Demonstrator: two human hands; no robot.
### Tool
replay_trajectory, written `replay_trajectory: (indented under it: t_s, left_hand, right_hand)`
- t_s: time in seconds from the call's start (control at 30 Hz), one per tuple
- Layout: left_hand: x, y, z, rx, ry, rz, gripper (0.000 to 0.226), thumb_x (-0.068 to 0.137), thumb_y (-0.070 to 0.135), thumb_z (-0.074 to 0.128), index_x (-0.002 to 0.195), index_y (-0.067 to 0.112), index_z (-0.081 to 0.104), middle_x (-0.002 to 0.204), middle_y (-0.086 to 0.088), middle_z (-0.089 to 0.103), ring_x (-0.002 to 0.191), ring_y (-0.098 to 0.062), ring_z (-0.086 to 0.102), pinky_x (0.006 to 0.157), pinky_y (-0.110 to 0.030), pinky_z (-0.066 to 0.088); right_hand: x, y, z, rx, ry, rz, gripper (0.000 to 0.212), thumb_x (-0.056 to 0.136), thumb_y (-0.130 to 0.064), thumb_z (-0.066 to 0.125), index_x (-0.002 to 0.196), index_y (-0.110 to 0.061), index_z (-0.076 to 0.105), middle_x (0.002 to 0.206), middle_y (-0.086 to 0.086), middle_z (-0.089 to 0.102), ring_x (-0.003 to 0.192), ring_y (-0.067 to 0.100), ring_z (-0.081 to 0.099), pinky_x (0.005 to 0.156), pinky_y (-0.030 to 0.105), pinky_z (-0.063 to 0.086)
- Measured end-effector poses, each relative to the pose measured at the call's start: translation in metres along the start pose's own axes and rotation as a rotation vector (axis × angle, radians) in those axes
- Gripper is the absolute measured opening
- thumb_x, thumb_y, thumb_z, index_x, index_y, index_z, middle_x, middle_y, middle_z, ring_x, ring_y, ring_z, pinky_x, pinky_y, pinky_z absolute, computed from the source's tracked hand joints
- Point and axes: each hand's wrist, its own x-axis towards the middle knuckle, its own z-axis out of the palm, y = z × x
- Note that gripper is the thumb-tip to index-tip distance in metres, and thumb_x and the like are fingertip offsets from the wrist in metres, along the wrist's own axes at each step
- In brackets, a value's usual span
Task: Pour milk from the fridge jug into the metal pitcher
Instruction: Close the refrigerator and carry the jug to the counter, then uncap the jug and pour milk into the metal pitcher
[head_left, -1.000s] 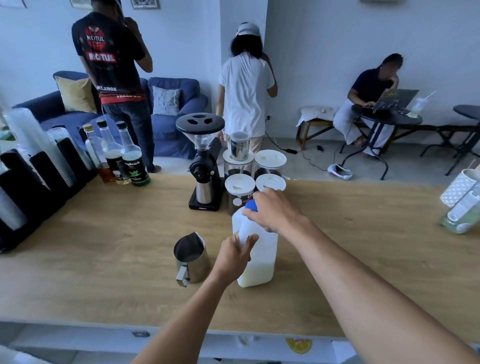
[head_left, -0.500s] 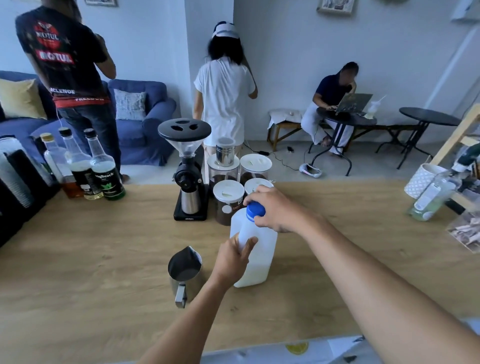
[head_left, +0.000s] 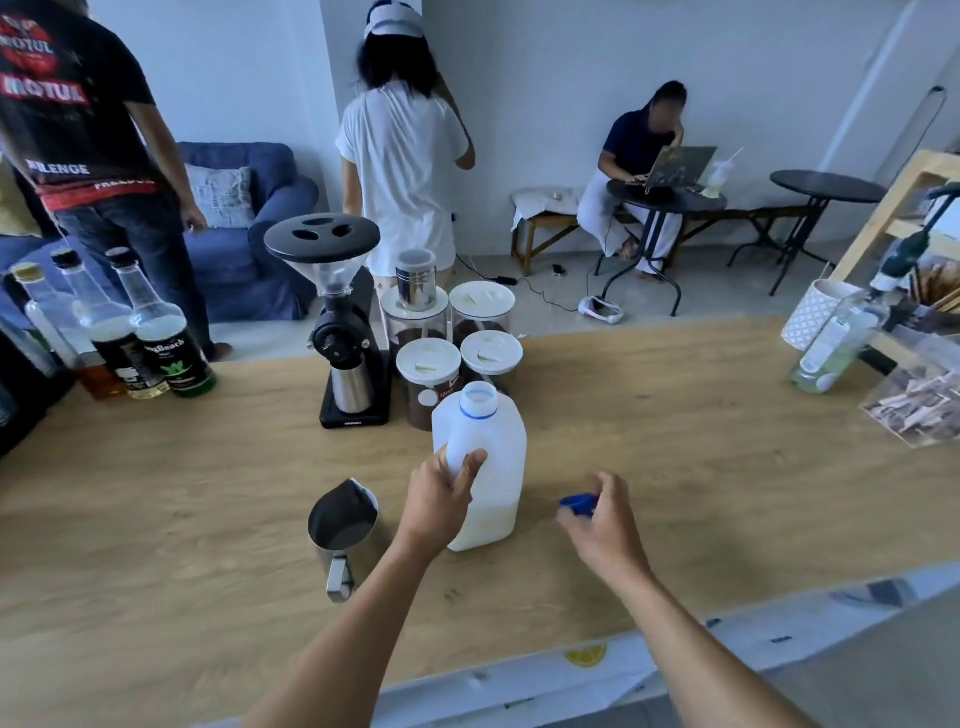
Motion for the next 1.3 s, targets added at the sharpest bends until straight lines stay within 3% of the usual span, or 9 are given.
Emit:
replay_trajectory:
  t_s: [0.17, 0.3, 0.47, 0.63, 0.73, 0.9, 1.07, 1.2, 1.3]
  left_hand:
    - [-0.001, 0.003, 0.001, -0.012, 0.002, -0.025, 0.043, 0.096, 0.042, 0.055, 0.065, 0.015, 0.044, 0.051, 0.007, 0.05, 0.047, -0.003, 0.046, 0.054, -0.023, 0.039]
    - [-0.005, 0.006, 0.004, -0.007, 0.031, -0.062, 0.042, 0.096, 0.044, 0.055, 0.067, 0.014, 0.047, 0.053, 0.005, 0.053, 0.048, -0.001, 0.048, 0.057, -0.025, 0.042]
    - [-0.015, 0.018, 0.011, 0.086, 0.058, -0.117, 0.043, 0.098, 0.045, 0.051, 0.072, 0.011, 0.053, 0.057, 0.001, 0.058, 0.047, 0.001, 0.051, 0.048, -0.012, 0.037]
    - [-0.029, 0.033, 0.019, 0.107, 0.115, -0.175, 0.039, 0.099, 0.043, 0.049, 0.086, 0.007, 0.058, 0.069, -0.001, 0.062, 0.06, -0.004, 0.056, 0.055, -0.019, 0.039]
    - [-0.037, 0.033, 0.023, 0.325, 0.206, -0.176, 0.03, 0.099, 0.04, 0.049, 0.09, 0.011, 0.053, 0.081, 0.002, 0.054, 0.078, -0.021, 0.055, 0.062, -0.031, 0.036]
    - [-0.063, 0.022, 0.018, 0.426, 0.226, -0.13, 0.035, 0.096, 0.034, 0.056, 0.123, 0.013, 0.05, 0.119, 0.002, 0.051, 0.111, -0.018, 0.05, 0.089, -0.029, 0.04]
    - [-0.092, 0.004, -0.013, 0.532, 0.342, -0.183, 0.032, 0.093, 0.026, 0.056, 0.122, 0.013, 0.052, 0.119, -0.001, 0.053, 0.114, -0.024, 0.048, 0.095, -0.034, 0.037]
    - [-0.107, -0.018, -0.036, 0.555, 0.466, -0.31, 0.037, 0.095, 0.029, 0.055, 0.128, 0.013, 0.049, 0.125, -0.005, 0.051, 0.118, -0.026, 0.046, 0.1, -0.039, 0.036]
    - [-0.11, -0.036, -0.046, 0.488, 0.489, -0.466, 0.041, 0.095, 0.031, 0.055, 0.129, 0.01, 0.047, 0.127, -0.006, 0.049, 0.12, -0.027, 0.046, 0.101, -0.041, 0.038]
  right_hand:
    - [-0.029, 0.067, 0.031, -0.104, -0.178, 0.052, 0.064, 0.083, -0.02, 0.07, 0.137, -0.023, 0.037, 0.113, -0.01, 0.054, 0.106, 0.011, 0.059, 0.094, 0.031, 0.049]
    - [-0.032, 0.077, 0.037, -0.135, -0.173, 0.038, 0.058, 0.087, -0.013, 0.064, 0.137, -0.027, 0.039, 0.126, -0.012, 0.053, 0.113, 0.011, 0.057, 0.092, 0.032, 0.05]
    - [-0.031, 0.085, 0.032, -0.221, -0.179, -0.017, 0.048, 0.09, -0.015, 0.06, 0.133, -0.026, 0.043, 0.129, -0.007, 0.055, 0.114, 0.013, 0.055, 0.093, 0.032, 0.048]
    - [-0.026, 0.072, 0.025, -0.23, -0.207, -0.086, 0.046, 0.097, -0.023, 0.046, 0.141, -0.021, 0.034, 0.139, -0.003, 0.042, 0.123, 0.014, 0.047, 0.096, 0.031, 0.046]
    - [-0.022, 0.056, 0.023, -0.172, -0.184, -0.185, 0.044, 0.098, -0.028, 0.044, 0.14, -0.019, 0.036, 0.135, -0.003, 0.043, 0.121, 0.014, 0.047, 0.096, 0.034, 0.045]
    - [-0.018, 0.027, 0.03, -0.048, -0.21, -0.327, 0.032, 0.098, -0.04, 0.041, 0.125, -0.027, 0.051, 0.118, -0.008, 0.062, 0.104, 0.011, 0.059, 0.087, 0.038, 0.051]
    - [-0.027, -0.015, 0.055, 0.107, -0.214, -0.462, 0.028, 0.099, -0.025, 0.043, 0.124, -0.017, 0.051, 0.117, -0.004, 0.059, 0.103, 0.015, 0.058, 0.087, 0.038, 0.05]
    - [-0.038, -0.037, 0.07, 0.162, -0.321, -0.433, 0.037, 0.099, -0.035, 0.042, 0.131, -0.018, 0.045, 0.125, -0.005, 0.052, 0.112, 0.014, 0.053, 0.095, 0.035, 0.046]
    - [-0.031, -0.048, 0.075, 0.186, -0.4, -0.328, 0.025, 0.099, -0.042, 0.038, 0.11, -0.022, 0.049, 0.116, -0.005, 0.054, 0.111, 0.016, 0.052, 0.096, 0.035, 0.042]
